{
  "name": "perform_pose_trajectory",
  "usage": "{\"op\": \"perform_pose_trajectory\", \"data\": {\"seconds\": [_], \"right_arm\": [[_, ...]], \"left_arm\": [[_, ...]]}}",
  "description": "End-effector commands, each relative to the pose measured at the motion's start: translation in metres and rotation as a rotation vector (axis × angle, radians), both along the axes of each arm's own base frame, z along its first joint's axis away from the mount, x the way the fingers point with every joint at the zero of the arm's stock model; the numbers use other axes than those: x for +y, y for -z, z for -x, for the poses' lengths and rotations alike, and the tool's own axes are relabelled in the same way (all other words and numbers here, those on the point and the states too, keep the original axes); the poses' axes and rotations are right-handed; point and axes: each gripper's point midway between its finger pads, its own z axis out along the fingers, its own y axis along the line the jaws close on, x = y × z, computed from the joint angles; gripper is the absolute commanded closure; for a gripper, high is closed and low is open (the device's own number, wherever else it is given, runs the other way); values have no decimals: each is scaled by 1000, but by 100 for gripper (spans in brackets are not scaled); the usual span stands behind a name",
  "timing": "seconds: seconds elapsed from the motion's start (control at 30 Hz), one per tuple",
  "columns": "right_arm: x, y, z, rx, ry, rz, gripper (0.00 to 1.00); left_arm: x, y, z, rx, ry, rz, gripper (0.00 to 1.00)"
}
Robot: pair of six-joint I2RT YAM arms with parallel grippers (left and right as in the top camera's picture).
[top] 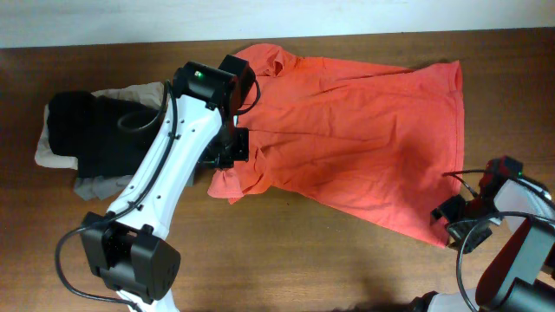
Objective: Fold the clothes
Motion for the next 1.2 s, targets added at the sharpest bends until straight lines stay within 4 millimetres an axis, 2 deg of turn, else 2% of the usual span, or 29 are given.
{"op": "perform_pose_trajectory", "data": {"seconds": [0.0, 0.03, 0.17, 0.2, 0.27, 0.53, 0.67, 0.73, 0.8, 0.87, 0.9, 0.97, 1.07, 1.17], "right_arm": [[5, 8, 6, 2, 48, -6, 47], [5, 9, 6, 1, 56, -3, 54], [1, 13, 5, -4, 87, 22, 95], [-2, 13, 4, -12, 92, 29, 96], [-12, 14, 4, -16, 133, 55, 96], [-68, 2, 25, -5, 322, 136, 96], [-82, -3, 30, -13, 377, 146, 96], [-86, -4, 30, -16, 381, 158, 95], [-88, -5, 29, -19, 378, 166, 93], [-89, -5, 29, -20, 378, 166, 93], [-89, -5, 29, -21, 374, 166, 93], [-89, -5, 29, -22, 367, 167, 93], [-91, -5, 29, -24, 362, 174, 93], [-96, -5, 26, -35, 362, 196, 92]], "left_arm": [[-1, -11, 2, -31, -1, 21, 99], [-1, -11, 2, -31, -1, 21, 99], [-1, -11, 2, -31, -1, 21, 99], [-1, -11, 2, -31, -1, 21, 99], [-1, -11, 2, -31, 0, 20, 99], [0, -11, 5, -17, -1, 19, 99], [-2, -11, 13, 20, -3, 34, 99], [-2, -11, 16, 34, -4, 35, 94], [-3, -11, 18, 43, -4, 40, 85], [-7, -12, 20, 53, -6, 63, 55], [-9, -12, 21, 58, -6, 73, 46], [-9, -12, 21, 58, -5, 74, 37], [-6, -11, 16, 35, 28, 61, 38], [-6, -11, -6, -60, 64, 42, 38]]}}
